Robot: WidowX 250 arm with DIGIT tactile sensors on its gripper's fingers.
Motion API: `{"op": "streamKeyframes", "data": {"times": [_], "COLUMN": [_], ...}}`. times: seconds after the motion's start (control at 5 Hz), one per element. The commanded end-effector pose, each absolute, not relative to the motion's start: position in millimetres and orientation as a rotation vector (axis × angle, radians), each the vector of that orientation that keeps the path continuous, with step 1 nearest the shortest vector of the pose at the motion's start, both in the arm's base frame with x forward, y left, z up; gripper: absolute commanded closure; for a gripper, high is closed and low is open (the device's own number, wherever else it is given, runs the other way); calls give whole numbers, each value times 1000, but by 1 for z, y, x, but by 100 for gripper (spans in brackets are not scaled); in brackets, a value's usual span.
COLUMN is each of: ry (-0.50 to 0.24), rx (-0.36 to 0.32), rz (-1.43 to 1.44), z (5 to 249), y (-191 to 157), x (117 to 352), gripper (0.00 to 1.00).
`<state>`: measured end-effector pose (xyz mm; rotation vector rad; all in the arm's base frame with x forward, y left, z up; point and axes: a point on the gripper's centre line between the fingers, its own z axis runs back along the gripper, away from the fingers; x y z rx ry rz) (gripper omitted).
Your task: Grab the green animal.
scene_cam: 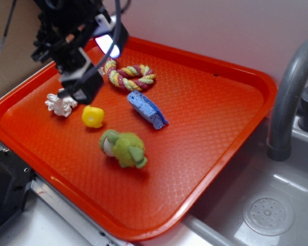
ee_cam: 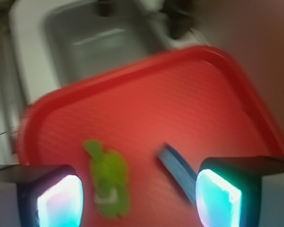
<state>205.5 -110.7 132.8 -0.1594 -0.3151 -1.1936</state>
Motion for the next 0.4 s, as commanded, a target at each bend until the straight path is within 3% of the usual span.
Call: {"op": "streamKeyframes", "data": {"times": [0.0, 0.2], "ry": [-221, -166], "rx": [-129, -164], "rz": [-1264, -1309], "z": [97, 76], "y": [-117, -124], "x": [202, 196], "gripper": [0, 0]}}
